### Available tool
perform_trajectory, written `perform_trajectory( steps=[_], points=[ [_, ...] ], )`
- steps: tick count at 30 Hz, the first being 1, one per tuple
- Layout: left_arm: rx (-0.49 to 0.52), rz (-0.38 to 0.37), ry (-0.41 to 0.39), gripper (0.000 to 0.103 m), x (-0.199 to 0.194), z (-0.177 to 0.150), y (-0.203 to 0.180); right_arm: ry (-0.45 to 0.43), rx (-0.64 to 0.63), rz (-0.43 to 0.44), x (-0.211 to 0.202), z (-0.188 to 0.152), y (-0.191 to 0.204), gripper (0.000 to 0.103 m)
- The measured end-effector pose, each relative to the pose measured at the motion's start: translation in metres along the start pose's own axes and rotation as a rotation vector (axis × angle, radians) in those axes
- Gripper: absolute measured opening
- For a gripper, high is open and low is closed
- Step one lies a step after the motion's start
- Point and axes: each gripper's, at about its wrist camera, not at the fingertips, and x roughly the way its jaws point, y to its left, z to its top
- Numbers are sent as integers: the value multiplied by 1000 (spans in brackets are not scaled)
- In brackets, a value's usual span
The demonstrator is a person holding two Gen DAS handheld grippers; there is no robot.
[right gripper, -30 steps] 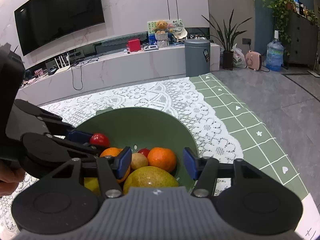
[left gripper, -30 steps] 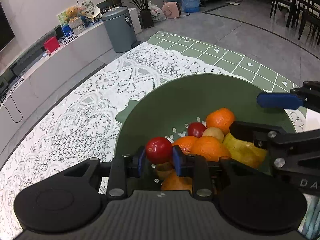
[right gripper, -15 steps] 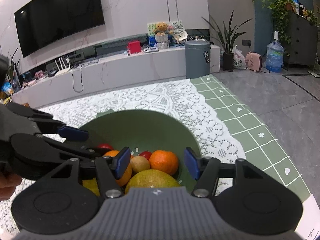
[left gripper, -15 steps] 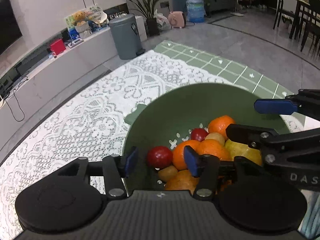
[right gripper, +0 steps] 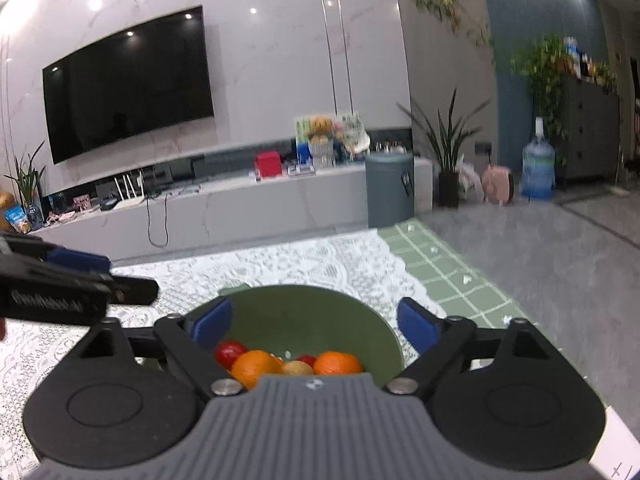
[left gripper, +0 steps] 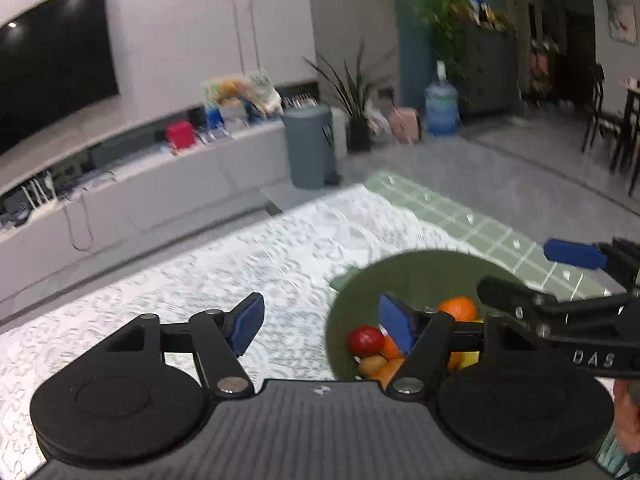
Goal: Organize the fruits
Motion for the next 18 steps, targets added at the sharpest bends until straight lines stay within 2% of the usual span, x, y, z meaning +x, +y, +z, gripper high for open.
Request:
perform_trajectory(
  steps=[5, 11, 13, 18],
  points=[
    [-18, 51, -70, 87, -34, -7, 10, -68, -9, -31, -27, -2, 11, 99],
    [-89, 125, -137, 91, -72, -21, 25, -98, 6, -105, -62, 0, 30, 99],
    [-92, 147, -150, 93, -82, -27, 27, -109, 29, -101, -74, 1, 35, 99],
    [-58, 256, -173, 93, -103, -43, 24, -61, 4, -145, -94, 1, 55, 99]
  ],
)
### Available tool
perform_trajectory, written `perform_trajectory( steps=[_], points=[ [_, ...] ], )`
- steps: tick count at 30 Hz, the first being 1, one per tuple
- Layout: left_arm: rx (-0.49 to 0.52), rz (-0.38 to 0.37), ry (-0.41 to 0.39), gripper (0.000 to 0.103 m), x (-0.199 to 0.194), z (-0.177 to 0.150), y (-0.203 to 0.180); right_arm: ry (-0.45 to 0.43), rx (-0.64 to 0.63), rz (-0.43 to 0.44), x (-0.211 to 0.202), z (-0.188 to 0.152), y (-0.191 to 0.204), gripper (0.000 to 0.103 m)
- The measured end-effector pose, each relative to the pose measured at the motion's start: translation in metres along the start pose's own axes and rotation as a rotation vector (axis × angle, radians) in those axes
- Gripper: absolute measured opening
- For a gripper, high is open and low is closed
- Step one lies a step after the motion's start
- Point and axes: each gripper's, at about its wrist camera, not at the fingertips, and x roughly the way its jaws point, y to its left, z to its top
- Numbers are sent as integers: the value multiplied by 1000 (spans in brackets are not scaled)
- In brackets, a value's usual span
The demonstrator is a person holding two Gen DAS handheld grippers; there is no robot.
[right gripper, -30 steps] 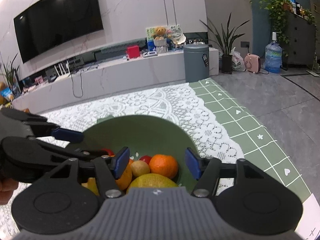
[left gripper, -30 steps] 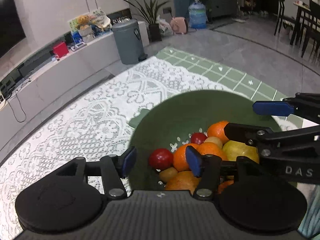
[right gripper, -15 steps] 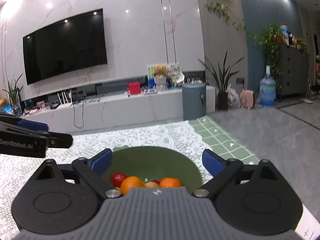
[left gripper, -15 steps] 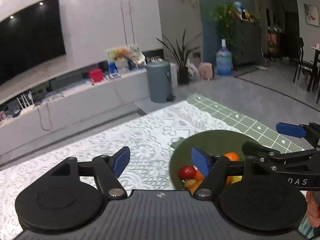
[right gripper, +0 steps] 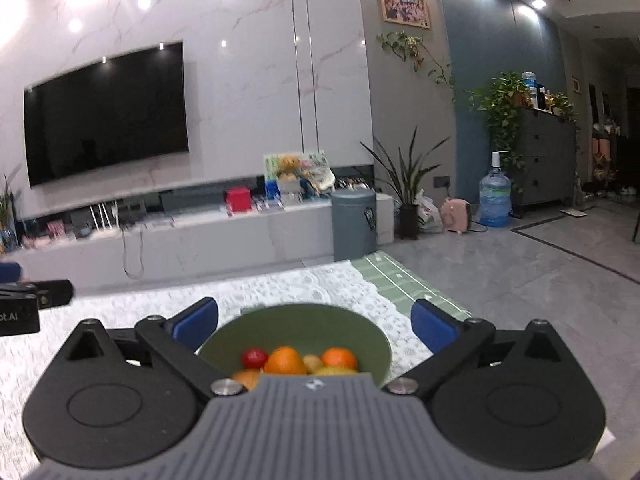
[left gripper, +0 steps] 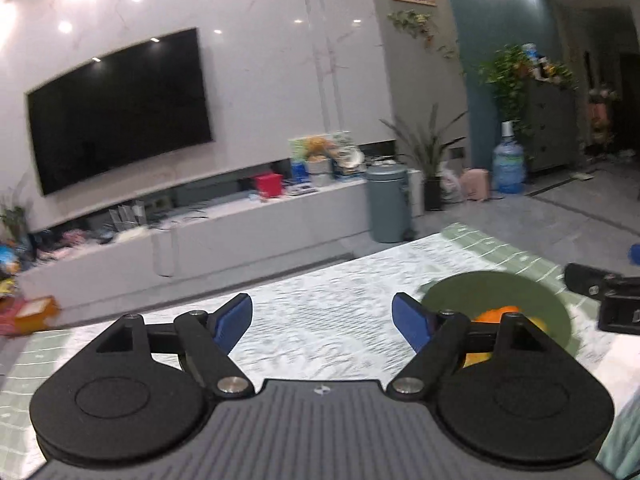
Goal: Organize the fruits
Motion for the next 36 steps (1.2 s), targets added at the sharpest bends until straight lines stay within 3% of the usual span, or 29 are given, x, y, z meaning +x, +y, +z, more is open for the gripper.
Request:
perform_trajectory(
  steps=[4, 8, 12, 23, 36],
  points=[
    [-7, 49, -13, 93, -12, -14, 2, 9, 49, 36, -25, -5, 7, 99],
    [-44, 23, 15, 94, -19, -20, 7, 8, 43, 51, -41, -11, 14, 99],
    [-68, -8, 38, 102, -23, -28, 10, 1, 36, 31, -47, -16, 20, 99],
    [-93, -27, 157, 102, -13, -52, 12, 136, -93, 80, -29, -40, 41, 99],
    [-78, -21, 258, 102, 3, -67, 12, 219, -90, 87, -9, -52, 42, 99]
  ],
)
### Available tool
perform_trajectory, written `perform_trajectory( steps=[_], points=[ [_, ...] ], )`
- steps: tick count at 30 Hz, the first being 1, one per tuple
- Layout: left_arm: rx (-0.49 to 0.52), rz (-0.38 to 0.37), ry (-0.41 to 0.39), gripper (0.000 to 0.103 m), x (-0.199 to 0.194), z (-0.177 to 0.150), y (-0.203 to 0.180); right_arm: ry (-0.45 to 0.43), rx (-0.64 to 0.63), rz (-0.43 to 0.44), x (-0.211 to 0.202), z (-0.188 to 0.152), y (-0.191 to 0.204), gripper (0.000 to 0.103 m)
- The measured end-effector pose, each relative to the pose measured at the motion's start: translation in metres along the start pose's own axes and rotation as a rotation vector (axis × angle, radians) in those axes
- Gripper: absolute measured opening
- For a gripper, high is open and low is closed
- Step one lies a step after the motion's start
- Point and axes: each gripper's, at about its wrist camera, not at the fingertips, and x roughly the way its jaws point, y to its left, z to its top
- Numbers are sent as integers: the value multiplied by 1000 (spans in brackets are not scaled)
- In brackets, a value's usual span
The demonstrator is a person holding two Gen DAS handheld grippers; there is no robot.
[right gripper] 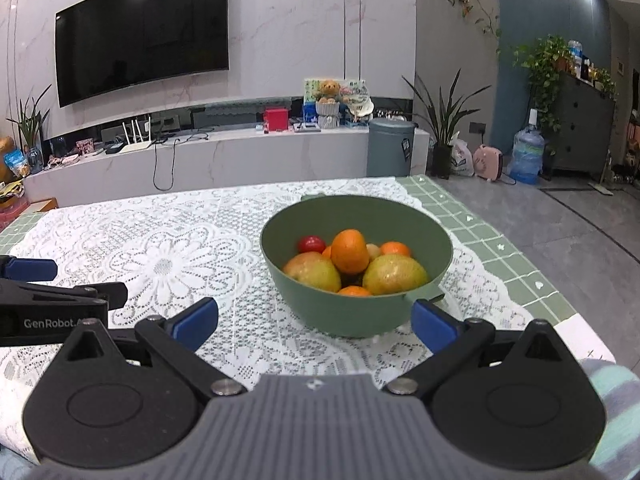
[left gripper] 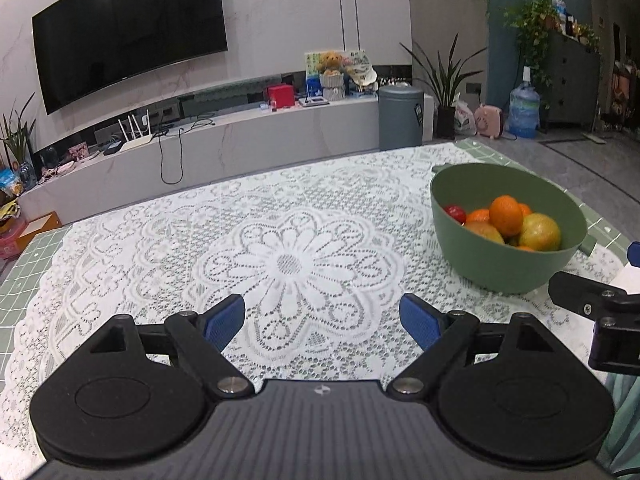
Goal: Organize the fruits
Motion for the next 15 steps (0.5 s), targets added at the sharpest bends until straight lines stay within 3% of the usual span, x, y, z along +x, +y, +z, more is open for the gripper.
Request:
perform_trajectory(
  steps=[15],
  points=[
    [14, -4, 47, 102, 4, -4, -2, 18, 4, 10, 5, -2, 1, 99]
  ],
)
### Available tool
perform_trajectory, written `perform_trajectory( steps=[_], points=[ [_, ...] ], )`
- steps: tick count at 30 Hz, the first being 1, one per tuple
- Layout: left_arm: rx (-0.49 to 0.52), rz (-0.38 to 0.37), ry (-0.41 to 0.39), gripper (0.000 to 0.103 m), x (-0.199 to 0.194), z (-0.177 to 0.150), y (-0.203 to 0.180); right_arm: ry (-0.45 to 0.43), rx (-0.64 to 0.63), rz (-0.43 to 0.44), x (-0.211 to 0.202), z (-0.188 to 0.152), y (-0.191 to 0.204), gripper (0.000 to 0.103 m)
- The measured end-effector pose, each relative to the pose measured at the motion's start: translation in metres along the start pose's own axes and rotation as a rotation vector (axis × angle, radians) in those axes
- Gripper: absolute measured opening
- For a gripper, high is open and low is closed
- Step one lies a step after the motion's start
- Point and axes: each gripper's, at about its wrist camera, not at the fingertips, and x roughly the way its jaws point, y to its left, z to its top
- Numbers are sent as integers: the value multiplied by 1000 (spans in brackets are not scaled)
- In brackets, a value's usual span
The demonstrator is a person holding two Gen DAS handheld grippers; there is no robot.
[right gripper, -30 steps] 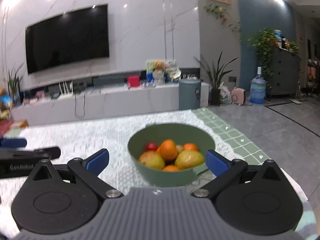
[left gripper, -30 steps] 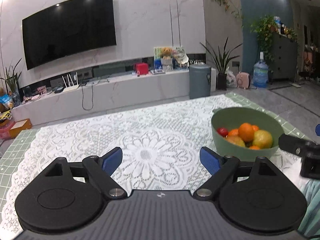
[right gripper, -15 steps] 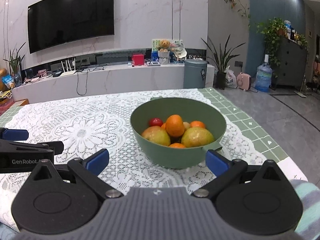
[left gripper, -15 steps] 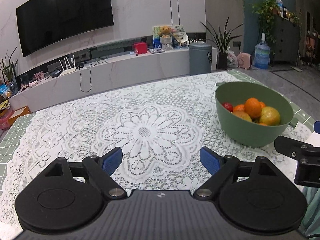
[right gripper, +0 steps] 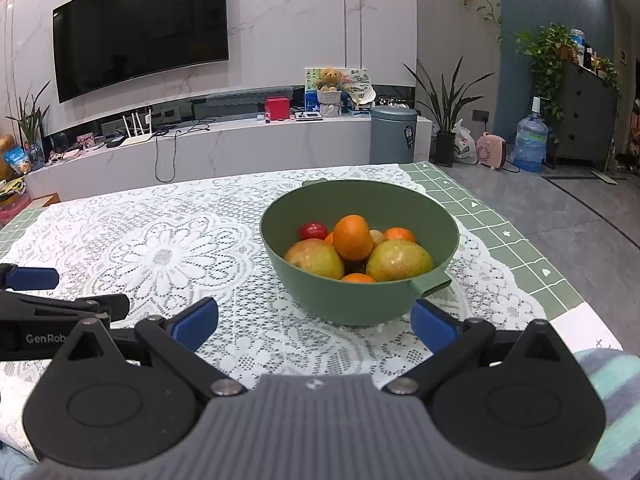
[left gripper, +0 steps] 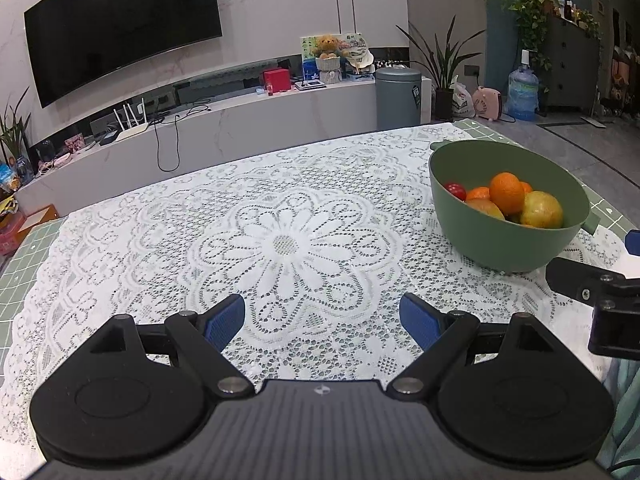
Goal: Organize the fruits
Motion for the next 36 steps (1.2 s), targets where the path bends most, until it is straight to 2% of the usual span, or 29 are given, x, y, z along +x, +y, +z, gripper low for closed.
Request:
perform_trajectory(
  steps=[36],
  points=[
    [-9, -19, 6, 102, -7, 1, 3, -5, -3, -6, -2, -1, 0, 99]
  ],
)
